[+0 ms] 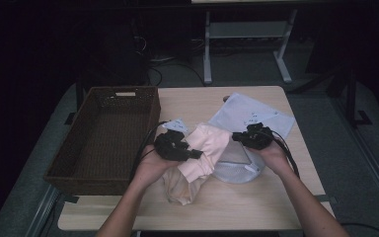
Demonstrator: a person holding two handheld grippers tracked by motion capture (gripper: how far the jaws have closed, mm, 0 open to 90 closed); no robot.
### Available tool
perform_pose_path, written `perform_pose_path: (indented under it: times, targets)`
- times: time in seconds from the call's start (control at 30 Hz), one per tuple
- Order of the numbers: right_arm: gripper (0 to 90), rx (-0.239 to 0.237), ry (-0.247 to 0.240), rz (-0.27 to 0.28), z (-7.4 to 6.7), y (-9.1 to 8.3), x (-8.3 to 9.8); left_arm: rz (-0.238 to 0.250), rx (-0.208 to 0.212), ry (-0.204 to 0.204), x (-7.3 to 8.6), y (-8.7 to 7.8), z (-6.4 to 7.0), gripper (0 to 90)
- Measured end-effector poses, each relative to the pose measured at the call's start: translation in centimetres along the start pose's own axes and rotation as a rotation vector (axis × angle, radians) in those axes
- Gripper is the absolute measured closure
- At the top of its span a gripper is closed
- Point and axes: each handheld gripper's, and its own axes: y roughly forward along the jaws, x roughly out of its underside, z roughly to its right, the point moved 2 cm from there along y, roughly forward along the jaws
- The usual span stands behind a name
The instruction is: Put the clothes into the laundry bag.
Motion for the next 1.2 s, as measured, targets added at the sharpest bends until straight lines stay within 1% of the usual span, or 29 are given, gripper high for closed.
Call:
perform_pose_path:
  times: [0.03,0.07,0.1,0.13,0.2,0.23,0.27,0.37,0.4,0.43,0.47,0.5,0.53,0.57,0.6,0.67,0.7,0.77,0.8,0.93,1.0,1.07,1.13,1.2]
  targets:
    - [87.9,0.000,0.000,0.000,0.0,0.0,0.0,0.000,0.000,0.000,0.0,0.0,0.0,73.4]
    - [87.9,0.001,0.008,0.012,0.2,-0.2,0.0,-0.014,0.009,-0.004,0.1,0.9,0.0,73.4]
    - [87.9,0.002,0.013,0.017,0.3,-0.3,0.0,-0.025,0.007,-0.002,0.1,1.3,0.0,73.4]
    - [87.9,0.002,0.013,0.017,0.3,-0.3,0.0,-0.025,0.007,-0.002,0.1,1.3,0.0,73.4]
    - [87.9,0.002,0.027,0.028,0.5,-0.6,0.0,-0.048,0.009,-0.007,0.3,2.7,-0.2,73.4]
    - [88.0,0.004,0.026,0.031,0.5,-0.8,0.0,-0.048,0.009,-0.007,0.3,2.7,-0.2,73.4]
    - [88.0,0.004,0.026,0.031,0.5,-0.8,0.0,-0.056,0.008,-0.012,0.4,3.1,-0.3,73.4]
    - [87.9,0.006,0.026,0.041,0.5,-1.1,0.0,-0.073,-0.001,-0.023,0.5,4.6,-0.4,73.4]
    - [87.9,0.005,0.025,0.046,0.4,-1.3,-0.1,-0.083,-0.014,-0.025,0.6,5.6,-0.4,73.4]
    - [87.9,0.005,0.023,0.049,0.4,-1.5,-0.1,-0.083,-0.014,-0.025,0.6,5.6,-0.4,73.3]
    - [87.9,0.002,0.022,0.052,0.3,-1.6,-0.2,-0.089,-0.022,-0.022,0.6,6.1,-0.4,73.3]
    - [87.9,0.001,0.021,0.055,0.2,-1.7,-0.2,-0.103,-0.030,-0.016,0.6,7.0,-0.2,73.3]
    - [87.9,-0.003,0.021,0.057,0.1,-1.9,-0.3,-0.103,-0.030,-0.016,0.6,7.0,-0.2,73.3]
    - [87.9,-0.005,0.019,0.061,0.0,-1.9,-0.3,-0.118,-0.035,-0.008,0.6,7.6,0.0,73.3]
    - [87.9,-0.007,0.015,0.063,-0.2,-2.0,-0.3,-0.127,-0.040,-0.002,0.5,8.0,0.0,73.3]
    - [87.9,-0.014,0.009,0.064,-0.5,-2.2,-0.3,-0.133,-0.043,0.001,0.5,8.2,0.1,73.1]
    - [87.9,-0.014,0.009,0.064,-0.5,-2.2,-0.3,-0.137,-0.043,-0.004,0.4,8.5,0.0,73.1]
    - [87.9,-0.028,-0.004,0.062,-1.1,-2.2,-0.2,-0.147,-0.049,-0.015,0.4,9.4,-0.1,72.6]
    - [87.9,-0.033,-0.009,0.059,-1.3,-2.2,-0.1,-0.147,-0.049,-0.015,0.4,9.4,-0.1,72.4]
    - [87.9,-0.056,-0.021,0.054,-2.0,-2.2,0.1,-0.158,-0.050,-0.025,0.9,10.6,-0.3,71.1]
    - [87.9,-0.059,-0.023,0.057,-2.2,-2.3,0.1,-0.161,-0.048,-0.022,1.0,10.9,-0.3,71.0]
    - [87.9,-0.074,-0.023,0.078,-2.4,-2.7,-0.2,-0.161,-0.052,-0.017,1.1,11.1,-0.3,70.0]
    - [87.9,-0.084,-0.024,0.095,-2.6,-2.9,-0.4,-0.157,-0.052,-0.020,1.2,11.1,-0.3,68.8]
    - [88.0,-0.089,-0.033,0.092,-2.8,-2.9,-0.4,-0.154,-0.051,-0.026,1.3,11.1,-0.4,67.0]
